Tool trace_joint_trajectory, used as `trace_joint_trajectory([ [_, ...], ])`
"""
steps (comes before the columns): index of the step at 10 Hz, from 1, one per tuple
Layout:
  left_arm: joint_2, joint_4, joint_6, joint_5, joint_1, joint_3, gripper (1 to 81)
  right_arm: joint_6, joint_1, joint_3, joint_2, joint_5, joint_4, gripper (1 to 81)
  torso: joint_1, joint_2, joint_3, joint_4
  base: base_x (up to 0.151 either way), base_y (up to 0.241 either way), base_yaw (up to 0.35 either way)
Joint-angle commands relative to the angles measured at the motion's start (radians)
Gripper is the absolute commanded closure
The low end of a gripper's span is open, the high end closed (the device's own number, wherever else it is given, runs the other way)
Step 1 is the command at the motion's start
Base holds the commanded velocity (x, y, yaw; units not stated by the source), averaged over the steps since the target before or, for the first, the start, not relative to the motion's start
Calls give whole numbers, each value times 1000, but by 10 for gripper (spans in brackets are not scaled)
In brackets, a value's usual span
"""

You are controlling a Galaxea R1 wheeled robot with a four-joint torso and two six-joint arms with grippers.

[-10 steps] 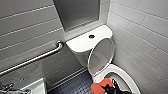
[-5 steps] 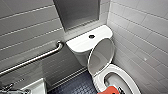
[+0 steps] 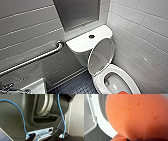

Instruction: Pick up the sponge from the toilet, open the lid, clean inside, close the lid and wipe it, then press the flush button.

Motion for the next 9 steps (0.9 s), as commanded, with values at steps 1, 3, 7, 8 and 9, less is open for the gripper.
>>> trace_joint_trajectory([
  [1, -15, 22, 8, 36, 51, 7, 10, 111, -25, 59, -61, -15, -161, 811, 0, 0, 0, 0, 0, 0, 0],
  [3, -17, 24, 9, 35, 51, 7, 10, 210, -88, 79, -106, 23, -254, 811, 0, 0, 0, 0, 0, 0, 0],
  [7, -22, 24, 9, 16, 51, 5, 10, 306, -222, 130, -209, 92, -370, 811, 0, 0, 0, 0, 0, 0, 0],
  [8, -28, 14, 8, 15, 47, 7, 10, 314, -261, 118, -212, 91, -405, 811, 0, 0, 0, 0, 0, 0, 0],
  [9, -34, 10, 3, 15, 40, 7, 10, 306, -306, 99, -206, 73, -438, 811, 0, 0, 0, 0, 0, 0, 0],
])
